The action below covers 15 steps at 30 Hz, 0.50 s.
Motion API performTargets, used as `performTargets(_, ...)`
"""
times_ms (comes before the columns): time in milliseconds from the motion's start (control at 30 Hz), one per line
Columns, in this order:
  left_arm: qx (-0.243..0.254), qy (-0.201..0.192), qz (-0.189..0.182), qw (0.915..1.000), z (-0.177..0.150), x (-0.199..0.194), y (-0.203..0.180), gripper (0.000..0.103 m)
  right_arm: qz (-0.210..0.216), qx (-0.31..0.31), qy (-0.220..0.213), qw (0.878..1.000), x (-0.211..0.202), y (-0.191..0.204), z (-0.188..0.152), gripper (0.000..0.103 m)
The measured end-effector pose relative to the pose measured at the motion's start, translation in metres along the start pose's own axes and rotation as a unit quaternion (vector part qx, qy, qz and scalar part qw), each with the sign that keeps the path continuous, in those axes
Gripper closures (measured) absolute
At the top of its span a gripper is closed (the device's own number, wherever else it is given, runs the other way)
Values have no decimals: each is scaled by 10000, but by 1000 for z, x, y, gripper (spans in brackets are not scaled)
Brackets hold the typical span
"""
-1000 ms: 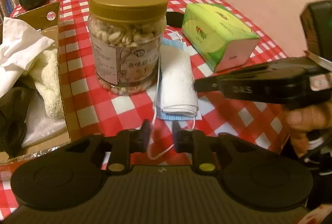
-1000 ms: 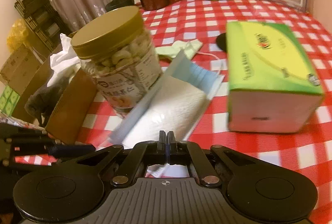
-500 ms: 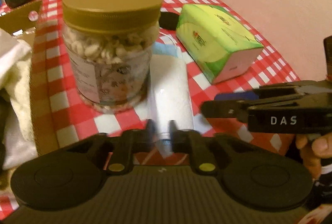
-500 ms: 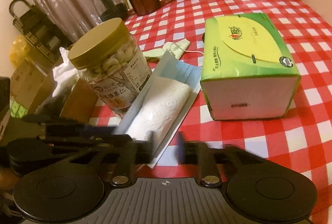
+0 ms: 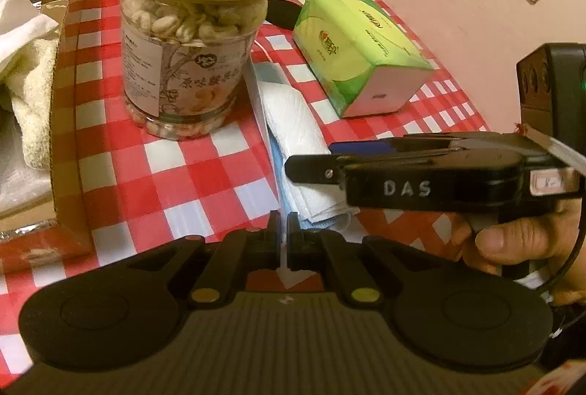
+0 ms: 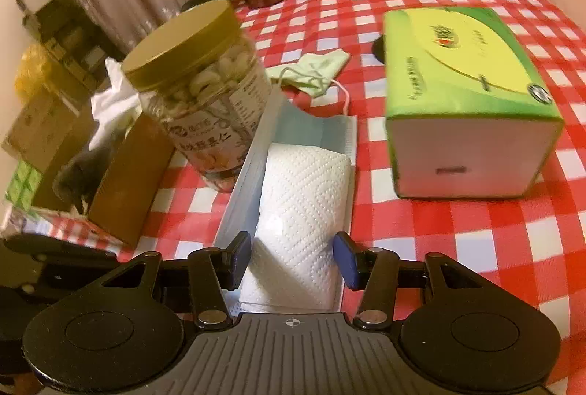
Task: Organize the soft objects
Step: 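Lower the right gripper onto the white paper towel on the blue mask, then close the right gripper on the paper towel while the left gripper grasps the blue mask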
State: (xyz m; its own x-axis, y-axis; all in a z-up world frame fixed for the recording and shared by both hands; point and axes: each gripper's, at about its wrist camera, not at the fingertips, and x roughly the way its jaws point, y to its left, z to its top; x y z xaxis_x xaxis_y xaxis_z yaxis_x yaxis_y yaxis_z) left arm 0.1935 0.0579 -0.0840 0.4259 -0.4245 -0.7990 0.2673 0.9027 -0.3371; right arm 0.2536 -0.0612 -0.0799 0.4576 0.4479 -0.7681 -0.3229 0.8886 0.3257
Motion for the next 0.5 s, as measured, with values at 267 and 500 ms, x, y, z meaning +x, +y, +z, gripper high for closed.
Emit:
performTargets(267, 257, 44, 157, 9995, 3, 6, -4, 99, -447, -629, 52, 9970, 8, 13, -3, 70)
performTargets(500, 253, 47, 304, 9992, 10, 12, -7, 75, -403, -558, -208, 9974, -18, 3, -3, 83)
